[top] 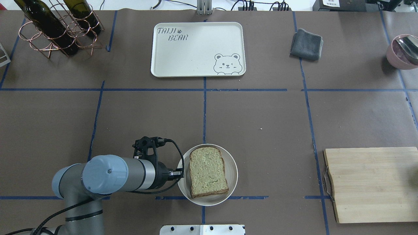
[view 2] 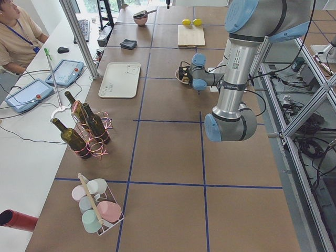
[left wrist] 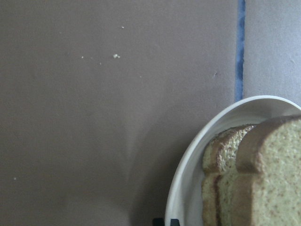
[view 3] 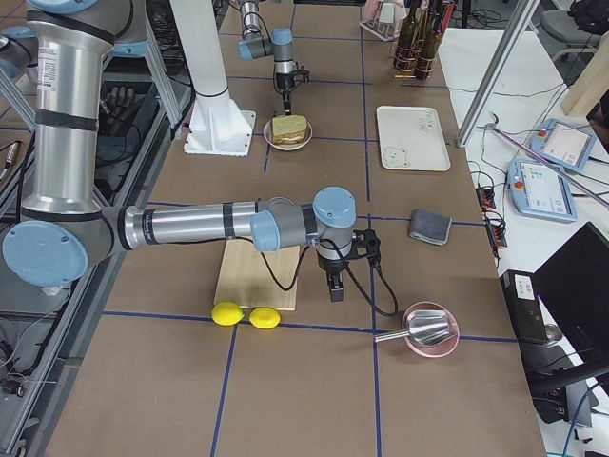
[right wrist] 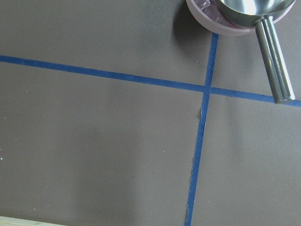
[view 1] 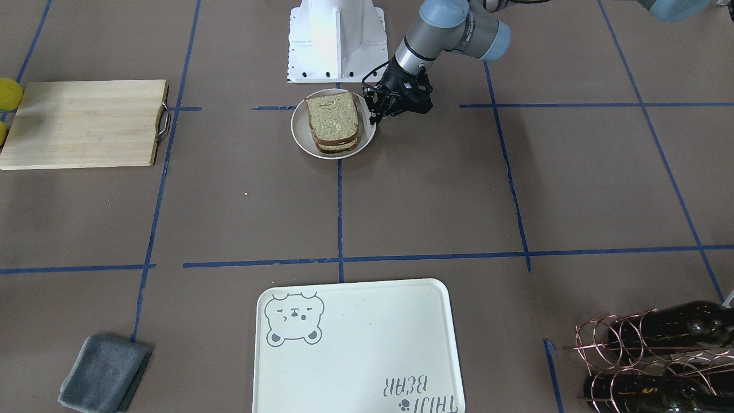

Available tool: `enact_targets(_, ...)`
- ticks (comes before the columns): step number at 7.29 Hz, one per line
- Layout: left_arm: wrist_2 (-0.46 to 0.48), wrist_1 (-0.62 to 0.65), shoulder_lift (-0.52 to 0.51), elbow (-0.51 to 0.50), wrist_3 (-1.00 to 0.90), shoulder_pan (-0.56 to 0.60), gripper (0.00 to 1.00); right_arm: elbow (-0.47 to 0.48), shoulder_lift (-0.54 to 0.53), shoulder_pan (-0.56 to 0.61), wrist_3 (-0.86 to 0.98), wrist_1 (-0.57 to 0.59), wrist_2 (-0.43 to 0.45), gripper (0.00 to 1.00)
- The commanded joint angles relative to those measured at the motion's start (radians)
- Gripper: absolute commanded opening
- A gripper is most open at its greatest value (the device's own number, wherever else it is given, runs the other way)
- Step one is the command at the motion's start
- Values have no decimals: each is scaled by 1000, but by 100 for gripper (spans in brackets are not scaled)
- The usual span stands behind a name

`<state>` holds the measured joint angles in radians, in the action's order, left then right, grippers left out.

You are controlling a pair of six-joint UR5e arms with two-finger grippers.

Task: Make sandwich and place on tray
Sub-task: 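Lift the plate with the left gripper and carry it onto the tray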

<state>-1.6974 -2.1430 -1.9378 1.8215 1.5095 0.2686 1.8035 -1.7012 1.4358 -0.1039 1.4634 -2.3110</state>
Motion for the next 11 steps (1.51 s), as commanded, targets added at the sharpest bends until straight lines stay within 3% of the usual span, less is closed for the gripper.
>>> enact_targets(1, -69, 2, -22, -7, -62, 110, 0, -1, 0, 2, 1, 0, 1, 100)
enact_targets(2, -126, 2, -38, -17, -95, 200, 0, -1, 0, 0, 1, 0, 2, 100)
enact_targets(4, -232, 0, -152, -161, -164, 355, 0, -3, -2, 0, 1, 0, 2, 100)
enact_targets(7, -377, -2, -424, -555, -323, 558, 0, 0, -2, 3, 1, 0, 2, 100)
enact_targets(9, -395, -27, -618, -841, -364, 609, 0, 0, -2, 9, 3, 0, 2, 100)
enact_targets(11, -392, -173, -706, -1078, -370, 618, 0, 0, -2, 15, 3, 0, 2, 100)
